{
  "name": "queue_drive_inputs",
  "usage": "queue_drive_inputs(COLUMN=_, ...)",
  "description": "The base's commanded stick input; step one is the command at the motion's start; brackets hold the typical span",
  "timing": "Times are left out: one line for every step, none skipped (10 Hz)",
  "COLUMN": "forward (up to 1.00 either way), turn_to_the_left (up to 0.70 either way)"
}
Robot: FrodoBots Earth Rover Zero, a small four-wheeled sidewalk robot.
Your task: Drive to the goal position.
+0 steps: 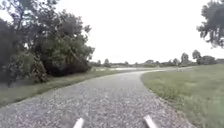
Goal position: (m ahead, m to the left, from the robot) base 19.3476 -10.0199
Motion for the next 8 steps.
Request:
queue_drive_inputs(forward=0.85, turn_to_the_left=0.0)
queue_drive_inputs(forward=0.85, turn_to_the_left=0.0)
queue_drive_inputs(forward=0.85, turn_to_the_left=0.0)
queue_drive_inputs(forward=0.85, turn_to_the_left=0.0)
queue_drive_inputs(forward=0.85, turn_to_the_left=0.0)
queue_drive_inputs(forward=0.85, turn_to_the_left=0.0)
queue_drive_inputs(forward=0.85, turn_to_the_left=0.0)
queue_drive_inputs(forward=0.85, turn_to_the_left=0.0)
